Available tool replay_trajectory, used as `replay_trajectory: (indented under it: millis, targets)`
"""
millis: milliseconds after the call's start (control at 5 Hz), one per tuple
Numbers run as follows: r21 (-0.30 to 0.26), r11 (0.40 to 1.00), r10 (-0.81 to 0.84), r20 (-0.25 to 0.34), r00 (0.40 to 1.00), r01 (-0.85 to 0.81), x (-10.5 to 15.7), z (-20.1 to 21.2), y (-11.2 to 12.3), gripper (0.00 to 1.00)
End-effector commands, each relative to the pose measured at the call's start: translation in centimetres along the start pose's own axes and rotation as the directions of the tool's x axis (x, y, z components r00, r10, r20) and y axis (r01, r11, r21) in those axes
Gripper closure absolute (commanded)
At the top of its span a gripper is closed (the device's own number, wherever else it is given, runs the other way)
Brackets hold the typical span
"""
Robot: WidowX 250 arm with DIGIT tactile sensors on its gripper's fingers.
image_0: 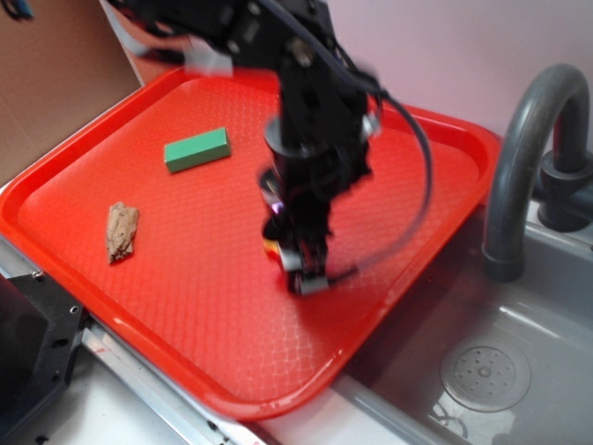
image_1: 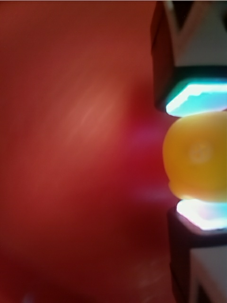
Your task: Grab the yellow duck.
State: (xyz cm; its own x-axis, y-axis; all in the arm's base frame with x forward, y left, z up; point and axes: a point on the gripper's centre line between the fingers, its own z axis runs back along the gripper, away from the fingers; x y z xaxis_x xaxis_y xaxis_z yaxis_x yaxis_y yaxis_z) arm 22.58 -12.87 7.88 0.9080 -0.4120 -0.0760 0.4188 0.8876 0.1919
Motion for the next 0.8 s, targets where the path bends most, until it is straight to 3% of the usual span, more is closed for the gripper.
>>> replay_trajectory:
  millis: [0,200,400,600]
  targets:
    - [-0.219,0.890,0.438,0.161,0.885,-0.401,-4.3,9.7,8.0,1.00]
    - [-0.298,0.821,0.547,0.169,0.820,-0.486,-7.2,12.4,10.8,1.00]
    - [-0.304,0.778,0.612,0.168,0.773,-0.549,-9.0,13.4,12.4,1.00]
    - [-0.258,0.825,0.543,0.117,0.832,-0.502,-7.1,13.2,12.0,1.00]
